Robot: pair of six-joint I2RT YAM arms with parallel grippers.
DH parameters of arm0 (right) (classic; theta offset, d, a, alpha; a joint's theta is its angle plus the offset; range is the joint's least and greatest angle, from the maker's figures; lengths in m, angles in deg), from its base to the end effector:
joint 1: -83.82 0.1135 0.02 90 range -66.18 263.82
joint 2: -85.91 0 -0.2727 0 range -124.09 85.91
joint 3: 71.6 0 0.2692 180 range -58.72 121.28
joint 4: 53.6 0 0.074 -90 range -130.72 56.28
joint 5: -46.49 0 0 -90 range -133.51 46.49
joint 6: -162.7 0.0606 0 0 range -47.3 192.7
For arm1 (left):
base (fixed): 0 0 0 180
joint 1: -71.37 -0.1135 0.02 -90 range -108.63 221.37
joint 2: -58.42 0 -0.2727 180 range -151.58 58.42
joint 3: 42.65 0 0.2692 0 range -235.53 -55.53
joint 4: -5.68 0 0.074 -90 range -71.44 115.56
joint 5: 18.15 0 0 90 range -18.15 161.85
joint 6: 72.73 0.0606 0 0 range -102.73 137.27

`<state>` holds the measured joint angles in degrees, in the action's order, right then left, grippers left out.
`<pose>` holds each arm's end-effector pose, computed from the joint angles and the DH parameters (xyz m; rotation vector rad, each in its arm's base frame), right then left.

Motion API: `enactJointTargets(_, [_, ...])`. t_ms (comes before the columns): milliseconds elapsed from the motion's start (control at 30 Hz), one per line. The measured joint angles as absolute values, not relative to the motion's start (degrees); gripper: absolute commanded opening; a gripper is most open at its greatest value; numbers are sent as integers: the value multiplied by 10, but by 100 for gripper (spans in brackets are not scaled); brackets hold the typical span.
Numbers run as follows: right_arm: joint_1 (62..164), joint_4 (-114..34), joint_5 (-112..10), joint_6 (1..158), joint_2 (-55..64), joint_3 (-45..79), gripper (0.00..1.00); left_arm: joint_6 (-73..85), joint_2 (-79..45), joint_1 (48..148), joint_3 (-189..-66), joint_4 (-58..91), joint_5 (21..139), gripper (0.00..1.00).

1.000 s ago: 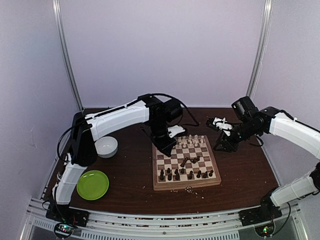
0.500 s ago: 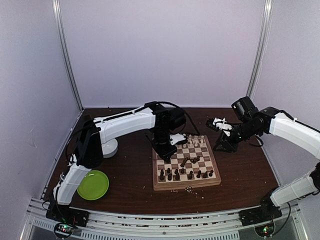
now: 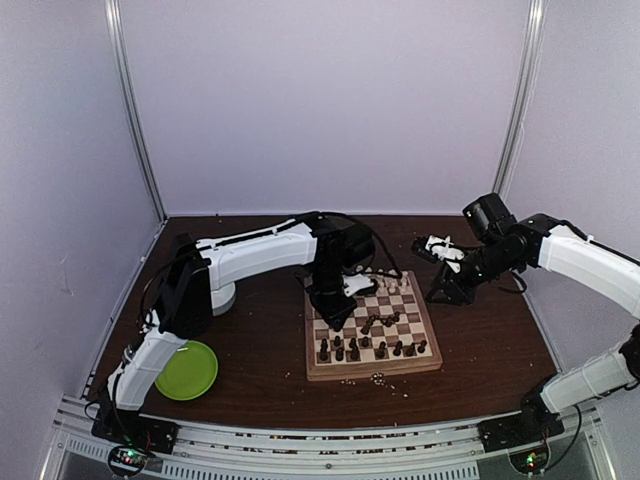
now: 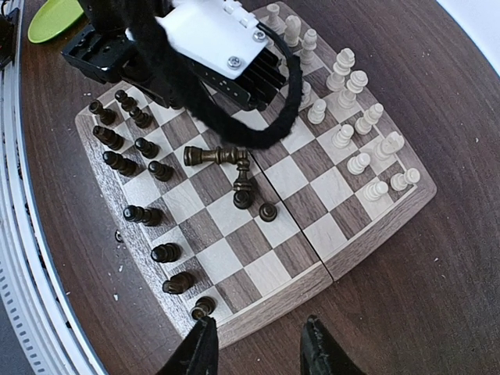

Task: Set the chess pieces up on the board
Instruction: Place the pawn on the chessboard.

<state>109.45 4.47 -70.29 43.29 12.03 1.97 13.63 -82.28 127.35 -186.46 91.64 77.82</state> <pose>0.2412 0.1460 0.2649 -1.3148 2.1560 0.5759 0.2838 -0.4317 0.1676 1.3657 2.7565 -0.2347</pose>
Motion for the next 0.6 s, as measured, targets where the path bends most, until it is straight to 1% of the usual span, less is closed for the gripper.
enactJointTargets(233, [1095,52,-714,432,116,21,38,138,-821,1274,-1865,908,778,36])
enactJointTargets(367, [1095,65,-726,429,116,32,38,140,-801,1274,-1856,897,778,40])
enactJointTargets(500, [1099,77,-731,429,103,57,37,140,-723,1266,-1810,865,781,44])
enactJointTargets(600, [1107,87,-731,429,72,83,36,133,-636,1245,-1763,824,792,46])
